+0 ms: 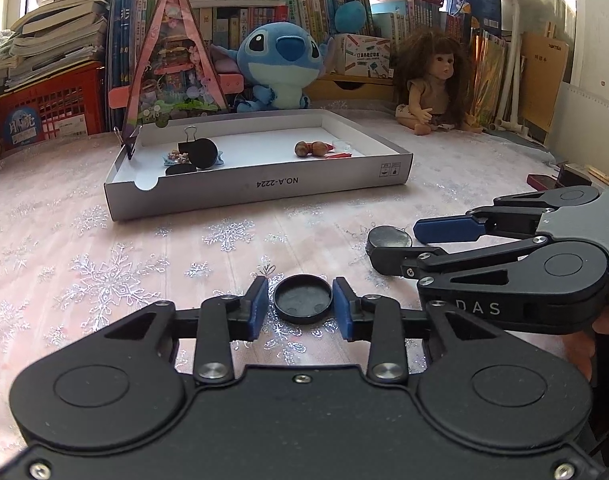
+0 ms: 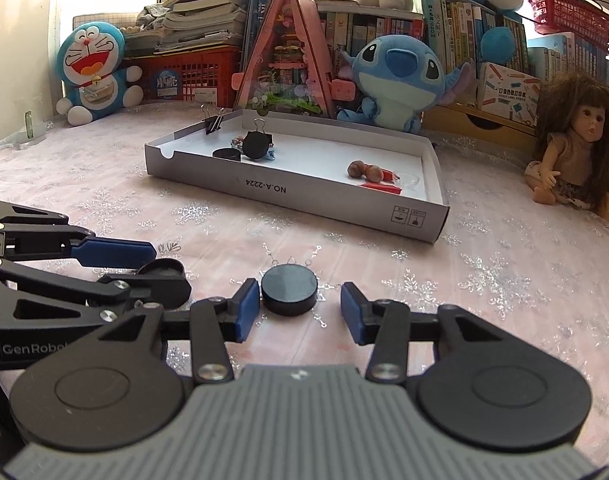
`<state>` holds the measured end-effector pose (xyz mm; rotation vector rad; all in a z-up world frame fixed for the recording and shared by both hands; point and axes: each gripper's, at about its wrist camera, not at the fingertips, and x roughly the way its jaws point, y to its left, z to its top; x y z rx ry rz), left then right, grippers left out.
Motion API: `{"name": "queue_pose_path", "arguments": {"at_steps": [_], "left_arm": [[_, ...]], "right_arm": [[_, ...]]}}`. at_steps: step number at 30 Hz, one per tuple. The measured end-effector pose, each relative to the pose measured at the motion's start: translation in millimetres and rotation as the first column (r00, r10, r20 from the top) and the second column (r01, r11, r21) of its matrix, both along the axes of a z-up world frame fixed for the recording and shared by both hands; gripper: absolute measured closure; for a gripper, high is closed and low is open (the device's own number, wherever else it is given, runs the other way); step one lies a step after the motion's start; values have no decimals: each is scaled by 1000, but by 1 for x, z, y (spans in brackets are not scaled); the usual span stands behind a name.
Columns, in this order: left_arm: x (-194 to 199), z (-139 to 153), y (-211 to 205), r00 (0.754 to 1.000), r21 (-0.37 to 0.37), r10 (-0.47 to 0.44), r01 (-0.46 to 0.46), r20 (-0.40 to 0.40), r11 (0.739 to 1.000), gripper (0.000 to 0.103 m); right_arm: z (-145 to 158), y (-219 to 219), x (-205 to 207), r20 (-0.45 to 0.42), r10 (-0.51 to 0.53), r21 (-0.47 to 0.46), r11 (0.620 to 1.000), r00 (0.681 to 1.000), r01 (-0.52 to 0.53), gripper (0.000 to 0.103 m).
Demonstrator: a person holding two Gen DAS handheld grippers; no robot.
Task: Organize rigid objects
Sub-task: 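Grasp the last black puck with the right gripper, then carry the lid in left gripper into the tray while right gripper carries the puck there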
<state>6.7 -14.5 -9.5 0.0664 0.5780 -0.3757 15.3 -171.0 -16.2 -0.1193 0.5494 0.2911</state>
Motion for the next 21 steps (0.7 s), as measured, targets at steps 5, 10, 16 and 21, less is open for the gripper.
{"name": "queue_pose_path", "arguments": {"at_steps": [5,10,16,21], "left_arm": [[1,6,3,1000,-20,11,-11,-1,1000,73],[10,19,10,999,-47,39,-38,12,998,73],[29,38,16,995,-52,84,-81,50,995,73],[52,51,22,990,-61,134,-130,51,990,73]], "right_arm": [[2,-1,2,-17,-8,8,1000,1000,8,67],[11,-2,4,3,-9,7,1000,1000,9,67],[22,-9,15,20,-43,24,999,999,42,67],[30,-15,26,33,-71,39,997,997,70,67]]}}
